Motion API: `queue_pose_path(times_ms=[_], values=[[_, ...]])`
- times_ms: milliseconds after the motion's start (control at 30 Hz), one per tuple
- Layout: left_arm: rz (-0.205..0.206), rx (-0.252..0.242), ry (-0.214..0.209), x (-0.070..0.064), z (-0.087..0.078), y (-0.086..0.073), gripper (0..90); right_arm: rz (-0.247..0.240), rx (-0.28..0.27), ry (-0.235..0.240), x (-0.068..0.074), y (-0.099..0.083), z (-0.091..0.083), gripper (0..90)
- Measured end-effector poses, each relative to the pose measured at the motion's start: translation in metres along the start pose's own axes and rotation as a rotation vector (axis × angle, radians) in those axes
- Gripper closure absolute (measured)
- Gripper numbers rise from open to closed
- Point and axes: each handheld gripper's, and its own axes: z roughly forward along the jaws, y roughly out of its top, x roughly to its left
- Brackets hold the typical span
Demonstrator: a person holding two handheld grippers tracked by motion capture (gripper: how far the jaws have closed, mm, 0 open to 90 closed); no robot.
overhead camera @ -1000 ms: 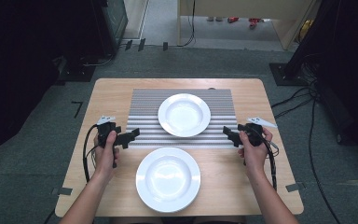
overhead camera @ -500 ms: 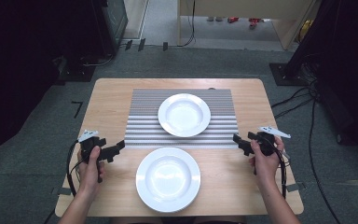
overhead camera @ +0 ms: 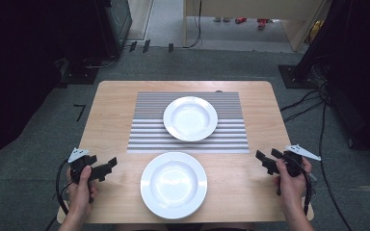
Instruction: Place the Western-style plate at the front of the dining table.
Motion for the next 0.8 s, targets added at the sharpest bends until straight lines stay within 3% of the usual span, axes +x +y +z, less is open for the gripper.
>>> queue_pose_path(times_ms=[267,533,800], values=[[0.038,0.009,0.088,0.011,-0.009,-0.019,11.2,0.016,0.011,-0.039,-0.022,-0.019,-0.021,24.2],[0.036,0.025,0.130,0.021,-0.018,-0.032,11.2,0.036,0.032,-0.077,-0.037,-0.034,-0.035,23.9],[0.050,0.036,0.168,0.027,-0.031,-0.043,11.2,0.009,0.053,-0.127,-0.043,-0.049,-0.049,23.6]])
